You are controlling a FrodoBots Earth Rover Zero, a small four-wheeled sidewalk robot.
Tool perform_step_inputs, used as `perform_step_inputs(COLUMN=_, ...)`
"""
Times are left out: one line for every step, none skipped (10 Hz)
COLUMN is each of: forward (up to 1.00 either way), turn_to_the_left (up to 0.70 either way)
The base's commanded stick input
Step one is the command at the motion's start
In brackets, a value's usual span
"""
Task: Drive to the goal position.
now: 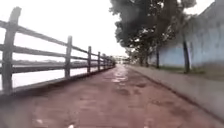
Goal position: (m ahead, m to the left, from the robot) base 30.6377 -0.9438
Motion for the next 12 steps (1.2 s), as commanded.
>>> perform_step_inputs(forward=1.0, turn_to_the_left=0.11)
perform_step_inputs(forward=1.0, turn_to_the_left=0.11)
perform_step_inputs(forward=1.0, turn_to_the_left=0.05)
perform_step_inputs(forward=1.0, turn_to_the_left=-0.25)
perform_step_inputs(forward=1.0, turn_to_the_left=-0.26)
perform_step_inputs(forward=1.0, turn_to_the_left=0.11)
perform_step_inputs(forward=1.0, turn_to_the_left=0.11)
perform_step_inputs(forward=1.0, turn_to_the_left=0.11)
perform_step_inputs(forward=1.0, turn_to_the_left=0.11)
perform_step_inputs(forward=1.0, turn_to_the_left=0.11)
perform_step_inputs(forward=1.0, turn_to_the_left=0.07)
perform_step_inputs(forward=1.0, turn_to_the_left=-0.29)
